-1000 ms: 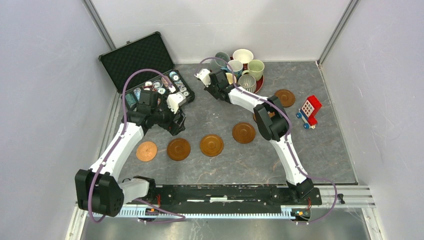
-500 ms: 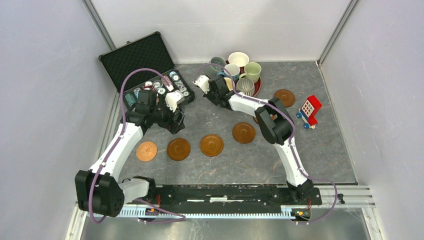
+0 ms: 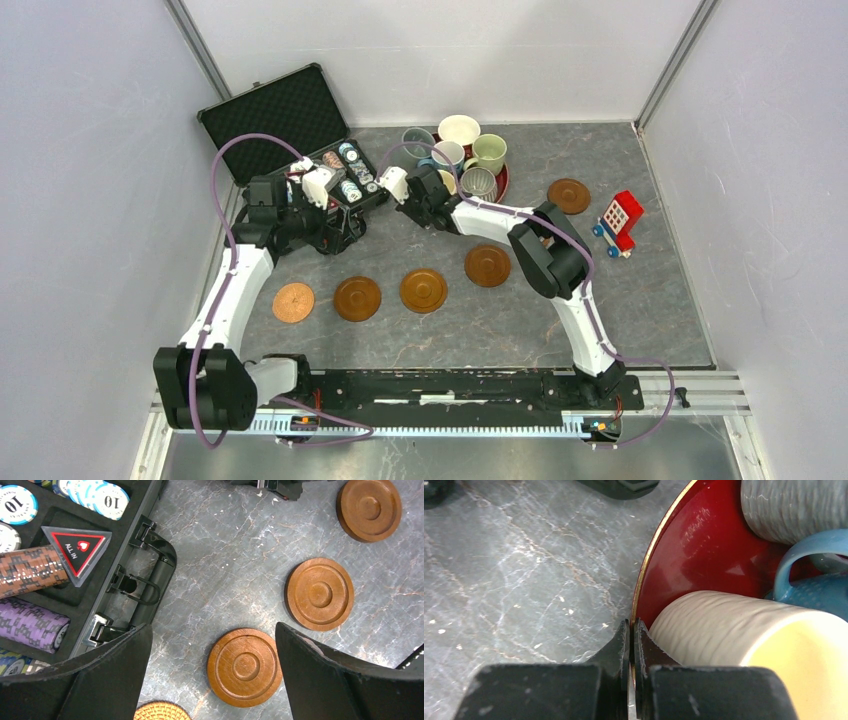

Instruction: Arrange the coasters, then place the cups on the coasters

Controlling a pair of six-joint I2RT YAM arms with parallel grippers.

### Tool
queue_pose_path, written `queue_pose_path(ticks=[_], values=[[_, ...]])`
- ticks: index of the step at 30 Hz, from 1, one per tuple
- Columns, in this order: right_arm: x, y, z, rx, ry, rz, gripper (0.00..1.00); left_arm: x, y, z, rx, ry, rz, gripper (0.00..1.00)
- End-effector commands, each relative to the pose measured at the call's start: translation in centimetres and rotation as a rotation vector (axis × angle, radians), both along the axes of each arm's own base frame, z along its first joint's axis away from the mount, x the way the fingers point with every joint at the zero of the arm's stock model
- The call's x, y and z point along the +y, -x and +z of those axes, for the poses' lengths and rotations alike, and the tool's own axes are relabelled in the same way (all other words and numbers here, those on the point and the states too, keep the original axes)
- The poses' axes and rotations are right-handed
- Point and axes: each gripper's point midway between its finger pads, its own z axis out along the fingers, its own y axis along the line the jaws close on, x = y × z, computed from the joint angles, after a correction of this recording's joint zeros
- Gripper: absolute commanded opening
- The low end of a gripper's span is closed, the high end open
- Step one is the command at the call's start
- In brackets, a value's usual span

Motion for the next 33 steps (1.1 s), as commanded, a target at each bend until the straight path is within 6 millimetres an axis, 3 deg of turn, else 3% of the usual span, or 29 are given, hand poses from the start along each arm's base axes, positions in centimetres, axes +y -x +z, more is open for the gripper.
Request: queue_pose_path(ticks=[1,2,4,9,14,17,24,28,31,33], values=[[3.1,6.6,-0.8,0.197,-0.072,0.124,0.0,-1.0,-0.8,2.2,-0.026,0.085,0.003,0.98],[3.1,6.8,-0.4,0.199,-0.079,0.127,0.02,-1.0,-0.8,2.1,-0.024,0.089,0.004,0.98],[3.2,6.8,0.7,0.196,-0.087,0.131,0.25,-1.1,-0.9,2.2,-0.025,0.093,0.004,0.98],[2.3,5.9,5.9,0.105,-0.118,0.104,0.48,-1.4,-0.9,2.0,-0.009,0.112,0.004,0.99],[0.5,5.6,10.4,0.063,-0.162,0.099,0.61,-1.5,-1.0,2.2,-0.021,0.125,0.005,0.99],[-1.7,6.0,12.3,0.058,-0.191,0.076,0.67,-1.3,-1.0,2.5,-0.038,0.118,0.017,1.0],[-10.0,6.8,11.0,0.139,-0.207,-0.087,0.76,0.2,-0.8,3.1,-0.002,0.054,0.098,1.0],[-13.6,6.7,10.8,0.125,-0.186,-0.178,0.86,2.7,-1.1,4.1,0.006,0.004,0.279,1.0],[-15.2,6.3,12.4,0.022,-0.194,-0.231,0.97,3.7,-0.7,4.9,-0.052,-0.026,0.325,1.0],[-16.4,5.8,13.8,-0.045,-0.22,-0.305,0.98,4.1,-0.6,5.2,-0.105,-0.025,0.347,1.0]])
